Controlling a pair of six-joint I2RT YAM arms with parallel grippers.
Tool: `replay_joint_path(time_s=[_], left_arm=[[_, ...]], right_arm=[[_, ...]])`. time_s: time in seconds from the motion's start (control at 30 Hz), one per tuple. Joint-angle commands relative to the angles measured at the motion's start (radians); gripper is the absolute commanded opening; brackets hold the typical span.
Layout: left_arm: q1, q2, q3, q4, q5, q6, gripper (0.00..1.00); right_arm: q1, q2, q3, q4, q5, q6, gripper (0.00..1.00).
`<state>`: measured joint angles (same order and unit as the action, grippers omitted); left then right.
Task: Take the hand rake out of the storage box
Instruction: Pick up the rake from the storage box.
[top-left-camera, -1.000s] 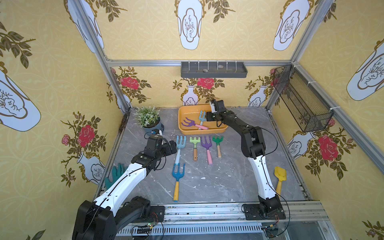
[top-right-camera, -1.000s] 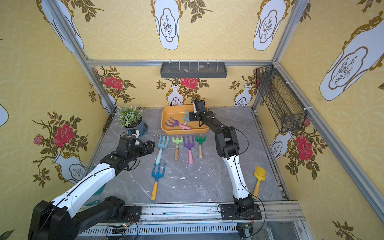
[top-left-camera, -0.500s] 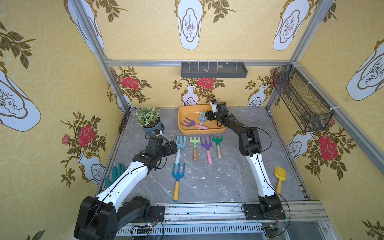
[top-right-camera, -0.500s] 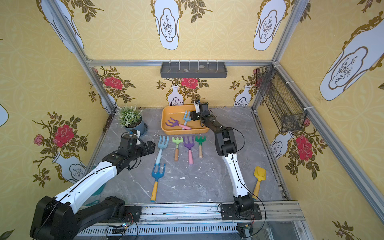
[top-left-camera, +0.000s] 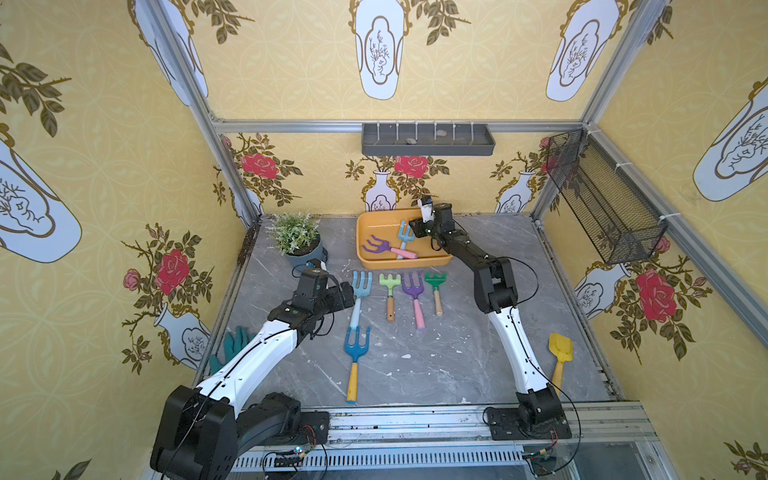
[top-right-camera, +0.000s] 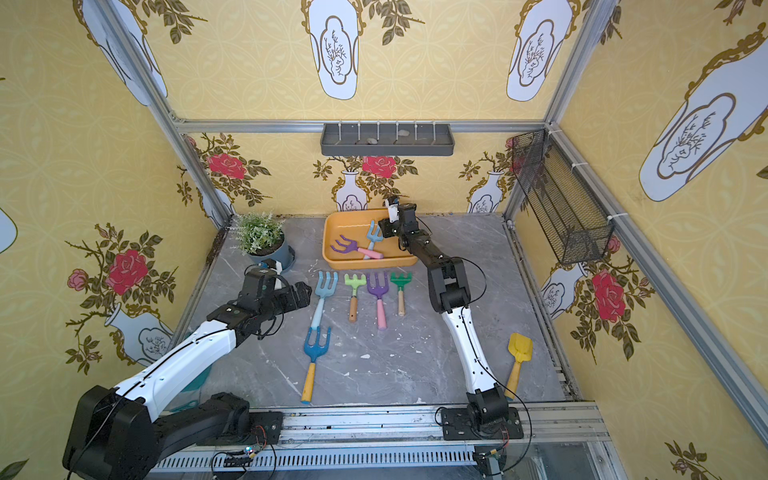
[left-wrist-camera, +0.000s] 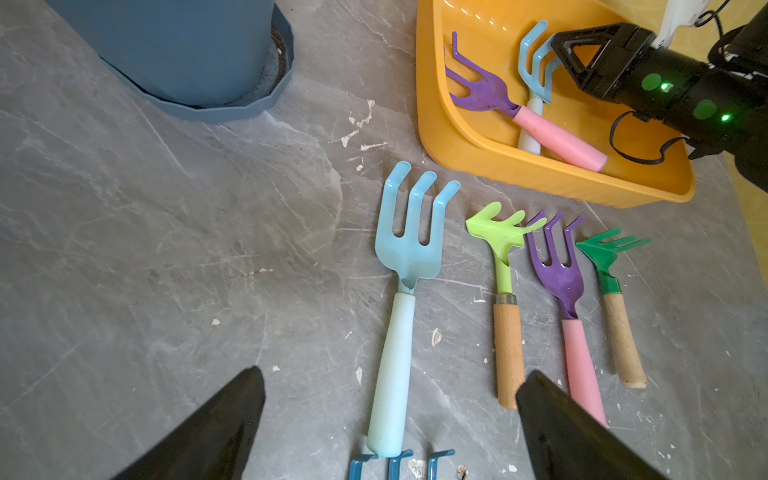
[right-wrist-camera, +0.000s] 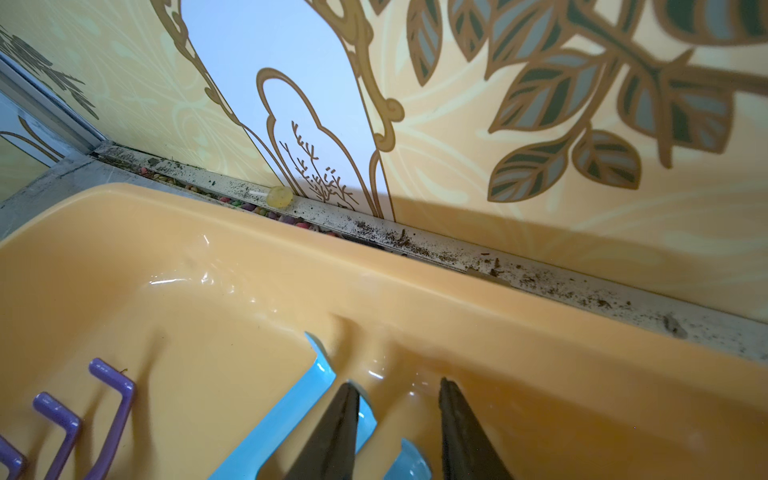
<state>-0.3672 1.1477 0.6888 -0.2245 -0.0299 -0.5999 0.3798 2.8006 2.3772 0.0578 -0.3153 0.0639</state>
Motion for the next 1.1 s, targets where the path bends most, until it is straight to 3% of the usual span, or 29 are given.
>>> replay_joint_path(time_s=[0.0,0.1,0.2,0.57,0.63,0.87,1.07], left_arm=[[0.001,0.004,-0.001,0.03,-0.007,0.017,1.0],[0.003,0.003,0.0,0.022,-0.011,0.017,1.0],[0.004,-0.007,-0.003,0.024,-0.013,0.017,1.0],[0.008,-0.028,-0.011,0.019,-0.015,0.016,1.0],[0.009,-0.028,-0.012,0.021,-0.011,0.015,1.0],[0.009,-0.047,-0.018,0.02,0.003,0.008,1.0],[0.009,-0.058,-0.028,0.023,0.011,0.002,1.0]], right_arm=[[-0.002,0.003,0.009,0.038,-0.016,0.011,0.32],[-0.002,0.003,0.008,0.037,-0.029,0.005,0.29],[-0.002,-0.005,-0.008,0.039,-0.042,0.004,0.19],[-0.015,-0.139,-0.196,0.144,-0.05,-0.024,0.09],[-0.016,-0.175,-0.22,0.153,-0.033,-0.034,0.03],[-0.022,-0.319,-0.372,0.199,0.022,-0.108,0.0],[-0.024,-0.442,-0.532,0.218,-0.005,-0.192,0.0]])
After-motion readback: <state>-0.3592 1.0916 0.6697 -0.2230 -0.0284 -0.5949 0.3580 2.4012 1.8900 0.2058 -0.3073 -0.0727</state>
